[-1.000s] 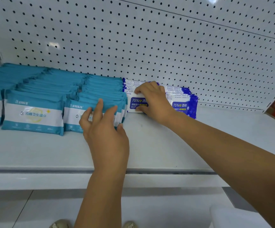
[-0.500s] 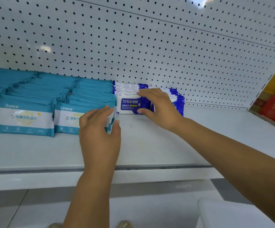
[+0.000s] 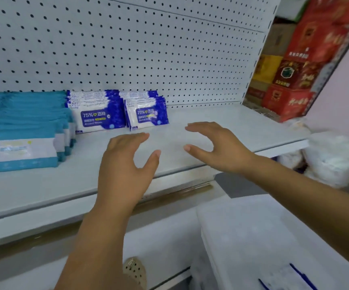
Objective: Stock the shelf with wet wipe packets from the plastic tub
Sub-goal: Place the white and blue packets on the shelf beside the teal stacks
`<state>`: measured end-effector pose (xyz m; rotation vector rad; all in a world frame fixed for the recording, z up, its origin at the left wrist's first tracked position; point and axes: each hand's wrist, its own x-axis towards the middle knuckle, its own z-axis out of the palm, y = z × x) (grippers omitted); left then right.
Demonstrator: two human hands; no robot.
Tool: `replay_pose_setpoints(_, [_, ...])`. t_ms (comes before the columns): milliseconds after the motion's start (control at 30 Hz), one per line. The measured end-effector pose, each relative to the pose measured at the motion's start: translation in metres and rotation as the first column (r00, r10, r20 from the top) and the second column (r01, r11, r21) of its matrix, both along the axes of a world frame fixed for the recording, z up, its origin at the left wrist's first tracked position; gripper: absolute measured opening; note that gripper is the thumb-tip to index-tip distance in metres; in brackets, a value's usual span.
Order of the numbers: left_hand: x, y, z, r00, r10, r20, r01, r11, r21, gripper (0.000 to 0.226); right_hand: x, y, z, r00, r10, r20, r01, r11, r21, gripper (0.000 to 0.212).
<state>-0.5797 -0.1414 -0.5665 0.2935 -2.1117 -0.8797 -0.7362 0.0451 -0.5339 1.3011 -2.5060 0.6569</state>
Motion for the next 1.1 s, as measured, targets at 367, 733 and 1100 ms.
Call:
replay_pose_setpoints(367, [-0.047, 0.127, -0.038, 0.845, -0.454, 0.282, 0.52, 0.82, -0.24, 0.052, 0.05, 0.182, -0.059, 0.893, -0.41, 0.185, 0.404, 0.912, 0.068, 0.054])
replay_pose_setpoints(733, [-0.077, 0.177, -0.118, 0.466, -0.158, 0.871, 0.711, 0.653, -0.262, 0.092, 0.051, 0.294, -0.163, 0.398, -0.763, 0.508, 0.395, 0.643, 0.656, 0.064])
replay_pose_setpoints(1100, [-0.077, 0.168, -0.158, 0.227, 0.039, 0.973, 0.766, 0.61, -0.203, 0.115, 0.039, 0.304, -0.213, 0.169, -0.883, 0.438, 0.234, 0.468, 0.852, 0.056])
